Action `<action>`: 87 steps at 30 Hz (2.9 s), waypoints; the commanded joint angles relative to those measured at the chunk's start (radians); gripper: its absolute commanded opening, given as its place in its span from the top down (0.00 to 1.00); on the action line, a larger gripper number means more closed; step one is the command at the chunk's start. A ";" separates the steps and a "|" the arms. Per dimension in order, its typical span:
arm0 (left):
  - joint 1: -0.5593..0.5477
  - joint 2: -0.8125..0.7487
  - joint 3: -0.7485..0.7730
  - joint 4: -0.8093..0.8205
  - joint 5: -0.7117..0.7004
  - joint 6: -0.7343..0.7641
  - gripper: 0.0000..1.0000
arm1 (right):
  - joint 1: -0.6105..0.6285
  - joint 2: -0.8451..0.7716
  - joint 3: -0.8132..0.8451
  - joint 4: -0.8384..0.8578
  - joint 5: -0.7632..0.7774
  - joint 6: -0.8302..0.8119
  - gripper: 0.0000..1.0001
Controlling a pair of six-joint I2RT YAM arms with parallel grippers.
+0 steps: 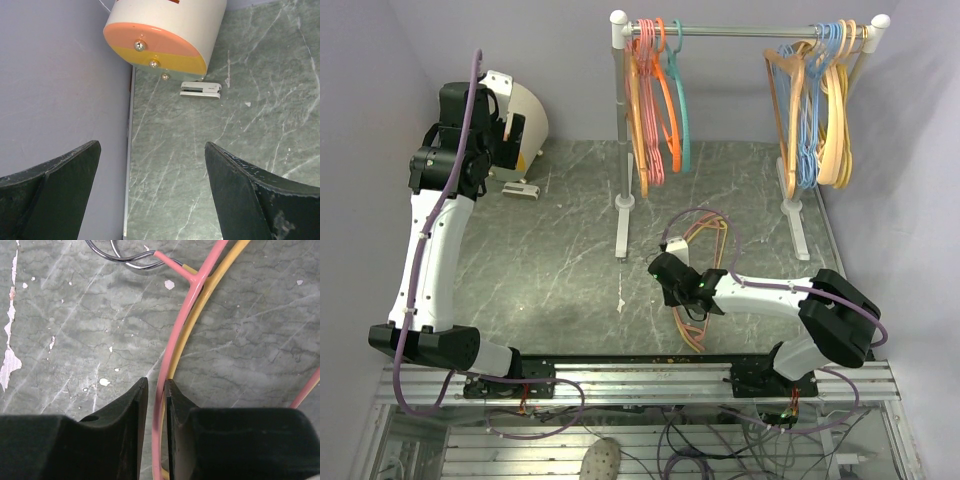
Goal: Organize the hangers
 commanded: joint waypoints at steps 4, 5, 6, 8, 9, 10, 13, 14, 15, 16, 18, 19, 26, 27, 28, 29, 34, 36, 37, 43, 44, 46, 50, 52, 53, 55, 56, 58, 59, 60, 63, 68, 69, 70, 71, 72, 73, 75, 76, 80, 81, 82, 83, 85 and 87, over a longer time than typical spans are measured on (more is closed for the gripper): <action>0.010 -0.010 -0.005 0.014 -0.004 0.009 0.04 | -0.007 0.029 -0.003 0.026 0.007 -0.006 0.82; 0.010 -0.008 -0.004 0.015 -0.003 0.008 0.04 | -0.007 0.032 -0.004 0.026 0.007 -0.006 0.85; 0.010 -0.008 -0.003 0.015 -0.002 0.007 0.04 | -0.007 0.034 -0.005 0.025 0.010 -0.005 0.88; 0.010 -0.006 -0.003 0.014 -0.001 0.008 0.04 | -0.006 0.042 -0.002 0.019 0.017 -0.005 0.94; 0.010 -0.005 -0.003 0.014 0.000 0.008 0.04 | -0.006 0.046 -0.001 0.016 0.019 -0.005 0.98; 0.010 -0.004 -0.003 0.015 0.001 0.008 0.04 | -0.007 0.051 0.001 0.013 0.023 -0.004 1.00; 0.010 -0.001 -0.003 0.015 -0.001 0.008 0.04 | -0.006 0.052 0.007 -0.002 0.037 0.001 1.00; 0.009 0.000 -0.004 0.014 -0.001 0.008 0.04 | -0.007 0.044 0.010 -0.016 0.047 0.004 1.00; 0.010 0.001 -0.003 0.015 -0.002 0.008 0.04 | -0.005 0.029 0.016 -0.030 0.054 0.005 1.00; 0.010 0.002 -0.003 0.014 -0.004 0.008 0.04 | -0.001 -0.002 0.028 -0.047 0.061 0.006 1.00; 0.010 0.004 0.001 0.014 -0.005 0.008 0.04 | 0.009 -0.064 0.053 -0.090 0.079 0.007 1.00; 0.010 0.005 0.003 0.012 -0.006 0.008 0.04 | 0.013 -0.102 0.068 -0.116 0.087 0.008 1.00; 0.010 0.019 0.026 0.009 -0.004 0.008 0.04 | 0.012 -0.326 0.101 -0.157 0.062 -0.017 1.00; 0.010 0.019 0.029 0.007 -0.002 0.008 0.04 | 0.009 -0.350 0.087 -0.139 0.050 -0.021 1.00; 0.010 0.019 0.030 0.008 0.000 0.008 0.04 | 0.005 -0.375 0.070 -0.123 0.039 -0.022 1.00; 0.010 0.019 0.030 0.008 -0.001 0.007 0.04 | 0.001 -0.402 0.053 -0.105 0.029 -0.020 1.00; 0.010 0.012 0.022 0.010 -0.001 0.008 0.04 | -0.031 -0.563 -0.043 -0.019 0.009 -0.013 1.00; 0.010 0.010 0.021 0.011 0.000 0.007 0.04 | -0.077 -0.593 -0.065 -0.014 -0.033 -0.015 1.00; 0.010 0.009 0.021 0.011 0.001 0.008 0.04 | -0.098 -0.597 -0.074 -0.020 -0.056 -0.013 1.00; 0.010 0.003 0.012 0.014 0.002 0.006 0.04 | -0.127 -0.530 -0.163 0.019 -0.135 0.008 1.00; 0.010 0.002 0.010 0.014 0.002 0.007 0.04 | -0.127 -0.506 -0.178 0.037 -0.150 0.013 1.00; 0.010 -0.002 0.004 0.014 0.003 0.008 0.04 | -0.115 -0.458 -0.211 0.074 -0.171 0.039 1.00; 0.010 -0.008 -0.009 0.019 -0.001 0.010 0.04 | -0.040 -0.380 -0.253 0.092 -0.159 0.091 1.00; 0.010 -0.007 -0.015 0.022 -0.002 0.011 0.04 | -0.015 -0.361 -0.262 0.100 -0.148 0.105 1.00; 0.010 -0.006 -0.018 0.023 -0.002 0.011 0.04 | -0.010 -0.351 -0.267 0.110 -0.147 0.110 1.00; 0.010 -0.005 -0.020 0.023 -0.001 0.011 0.04 | -0.003 -0.328 -0.271 0.124 -0.137 0.116 1.00; 0.010 -0.005 -0.019 0.022 0.000 0.011 0.04 | -0.002 -0.312 -0.268 0.122 -0.128 0.117 1.00; 0.010 -0.007 -0.019 0.021 0.002 0.010 0.04 | 0.001 -0.284 -0.256 0.101 -0.103 0.115 1.00; 0.010 -0.007 -0.021 0.020 0.002 0.010 0.04 | 0.002 -0.274 -0.247 0.089 -0.092 0.112 1.00; 0.010 -0.008 -0.023 0.022 0.002 0.010 0.04 | 0.002 -0.265 -0.239 0.074 -0.080 0.111 1.00; 0.010 -0.009 -0.031 0.025 0.003 0.011 0.04 | 0.005 -0.248 -0.217 0.025 -0.047 0.105 1.00; 0.010 -0.009 -0.031 0.023 0.004 0.011 0.04 | 0.004 -0.228 -0.195 -0.019 -0.015 0.098 0.91; 0.010 -0.008 -0.032 0.024 0.005 0.011 0.04 | 0.003 -0.225 -0.195 -0.017 -0.017 0.096 0.88; 0.010 -0.008 -0.032 0.025 0.007 0.010 0.04 | 0.003 -0.221 -0.194 -0.011 -0.027 0.093 0.84; 0.010 -0.008 -0.033 0.025 0.008 0.011 0.04 | 0.004 -0.215 -0.192 -0.007 -0.034 0.092 0.81; 0.010 -0.008 -0.034 0.025 0.008 0.011 0.04 | 0.004 -0.206 -0.191 -0.003 -0.039 0.091 0.78; 0.010 -0.006 -0.034 0.025 0.007 0.011 0.04 | 0.003 -0.197 -0.189 0.000 -0.043 0.091 0.75; 0.010 -0.008 -0.034 0.026 0.007 0.011 0.04 | 0.004 -0.182 -0.186 0.004 -0.046 0.090 0.73; 0.010 -0.008 -0.035 0.025 0.007 0.013 0.04 | 0.003 -0.175 -0.183 0.004 -0.044 0.089 0.75; 0.010 -0.007 -0.034 0.025 0.007 0.013 0.04 | 0.004 -0.168 -0.174 0.001 -0.038 0.081 0.89; 0.010 -0.007 -0.034 0.025 0.007 0.013 0.04 | 0.003 -0.169 -0.171 -0.004 -0.034 0.079 0.97; 0.010 -0.007 -0.033 0.026 0.007 0.013 0.04 | 0.004 -0.170 -0.166 -0.015 -0.027 0.079 1.00; 0.010 -0.007 -0.033 0.026 0.007 0.013 0.04 | 0.004 -0.175 -0.159 -0.027 -0.017 0.078 1.00; 0.010 -0.005 -0.032 0.024 0.007 0.013 0.04 | 0.009 -0.202 -0.136 -0.058 -0.001 0.077 1.00; 0.010 -0.004 -0.030 0.024 0.008 0.013 0.04 | 0.018 -0.247 -0.110 -0.096 0.024 0.077 1.00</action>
